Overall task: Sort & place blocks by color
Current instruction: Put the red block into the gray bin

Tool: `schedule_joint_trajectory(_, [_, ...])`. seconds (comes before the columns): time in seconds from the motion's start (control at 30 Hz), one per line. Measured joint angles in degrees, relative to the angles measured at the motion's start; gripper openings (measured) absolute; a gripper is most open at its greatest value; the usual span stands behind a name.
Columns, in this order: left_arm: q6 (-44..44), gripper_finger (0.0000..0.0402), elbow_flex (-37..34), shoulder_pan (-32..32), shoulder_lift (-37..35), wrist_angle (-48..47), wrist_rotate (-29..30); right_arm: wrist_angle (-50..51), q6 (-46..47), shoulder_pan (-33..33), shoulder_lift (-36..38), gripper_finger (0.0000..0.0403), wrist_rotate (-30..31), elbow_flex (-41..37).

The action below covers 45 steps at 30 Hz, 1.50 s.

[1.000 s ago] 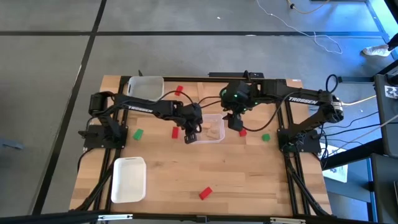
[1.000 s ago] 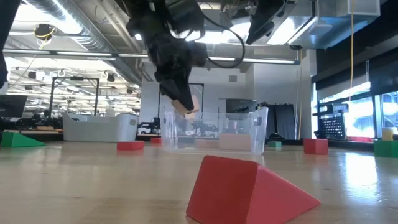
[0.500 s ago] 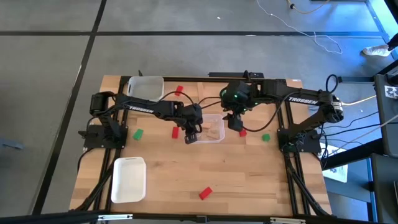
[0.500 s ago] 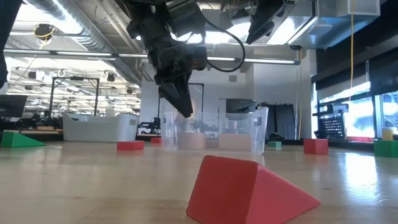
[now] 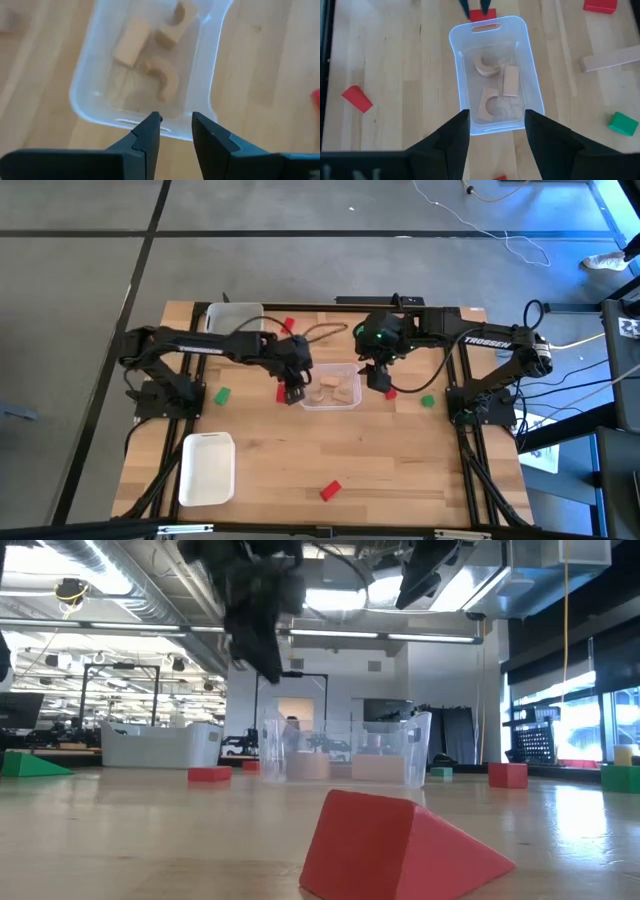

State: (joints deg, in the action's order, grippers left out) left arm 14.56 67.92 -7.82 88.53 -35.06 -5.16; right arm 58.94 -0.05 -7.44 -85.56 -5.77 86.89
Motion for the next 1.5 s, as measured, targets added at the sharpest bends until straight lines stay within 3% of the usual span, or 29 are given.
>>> schedule_joint_trajectory(0.2, [4.9,0.0105,0.0,0.0,-7.8,-6.3,1.9,1.6,0.0,0.0,0.0,0.0188,-1.1,0.0])
schedule_joint_trajectory(0.43, [7.8,0.0106,0.0,0.8,-15.0,-12.0,6.8,15.8,-0.1,0.2,-0.4,0.0188,-2.9,-0.5])
schedule_joint_trajectory(0.53, [8.6,0.0106,0.0,1.2,-17.0,-13.4,7.8,16.3,-0.2,0.2,-0.6,0.0188,-2.8,-3.1])
schedule_joint_trajectory(0.7, [10.6,0.0106,-0.1,1.1,-20.2,-17.2,9.2,13.1,-1.3,0.2,-0.7,0.0188,-2.2,-12.1])
schedule_joint_trajectory(1.03, [10.6,0.0106,-0.1,0.9,-22.8,-19.5,13.4,-2.3,-9.9,0.2,-0.7,0.0188,4.6,-28.5])
schedule_joint_trajectory(1.5, [10.4,0.0106,0.0,0.9,-22.8,-19.6,13.3,-11.9,-17.9,0.1,-0.7,0.0188,4.8,-38.1])
